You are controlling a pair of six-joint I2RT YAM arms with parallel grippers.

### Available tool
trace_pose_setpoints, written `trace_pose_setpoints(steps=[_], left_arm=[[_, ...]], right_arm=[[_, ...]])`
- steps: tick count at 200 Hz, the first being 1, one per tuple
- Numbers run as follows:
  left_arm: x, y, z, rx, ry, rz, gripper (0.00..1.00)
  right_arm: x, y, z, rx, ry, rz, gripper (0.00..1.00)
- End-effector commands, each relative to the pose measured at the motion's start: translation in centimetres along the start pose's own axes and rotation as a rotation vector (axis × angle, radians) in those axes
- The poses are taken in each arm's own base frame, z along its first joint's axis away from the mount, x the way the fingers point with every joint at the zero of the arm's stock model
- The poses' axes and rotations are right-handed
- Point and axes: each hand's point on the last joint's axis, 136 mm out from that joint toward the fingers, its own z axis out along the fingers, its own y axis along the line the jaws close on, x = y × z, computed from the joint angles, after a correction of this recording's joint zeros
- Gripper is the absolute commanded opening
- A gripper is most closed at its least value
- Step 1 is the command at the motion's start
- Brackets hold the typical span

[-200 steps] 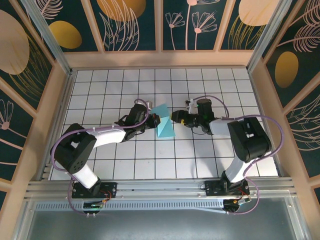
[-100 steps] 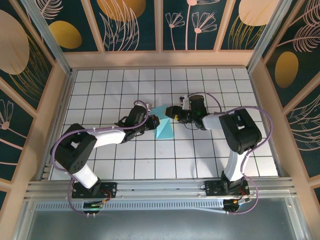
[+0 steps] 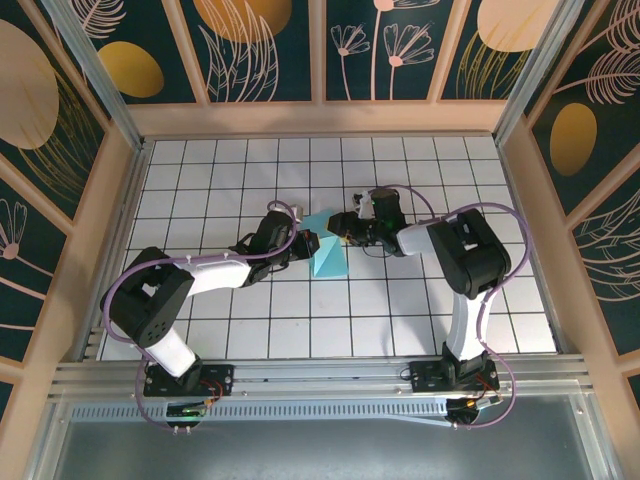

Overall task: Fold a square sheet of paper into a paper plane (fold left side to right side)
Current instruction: Turn over the paper at the center of the table.

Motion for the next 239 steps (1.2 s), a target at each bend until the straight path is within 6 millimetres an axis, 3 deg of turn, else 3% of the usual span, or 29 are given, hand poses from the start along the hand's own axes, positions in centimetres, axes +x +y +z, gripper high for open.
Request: trace_pose_setpoints(steps=[1,77,102,127,182,239], left_arm=[[-0.3,0.8,-0.1,-0.027,-0.022,-0.012,0.00],[0.9,3.1,1.0,-0.105,0.009,-0.017,0.00],[0.7,3.0,1.0,-0.105,0.004,-0.016,0.00],[1.7,4.4,1.8,-0.143,0.033,-0.021,0.00],[1.9,4.7,2.3,-0.154,0.047,-0.018,0.00],[1.9,4.7,2.4,-0.155,0.048,-0.016,0.02]], right_arm=[[-0.2,0.4,0.4,-0.006,0.007,-0.008,0.48],[0.6,0.5,0.4,-0.010,0.028,-0.019,0.47],[1.0,0.5,0.6,-0.009,0.039,-0.018,0.46],[1.2,0.3,0.7,0.005,0.042,-0.026,0.45],[1.6,0.0,0.9,0.030,0.053,-0.031,0.42],[1.6,-0.3,1.0,0.066,0.062,-0.050,0.31]])
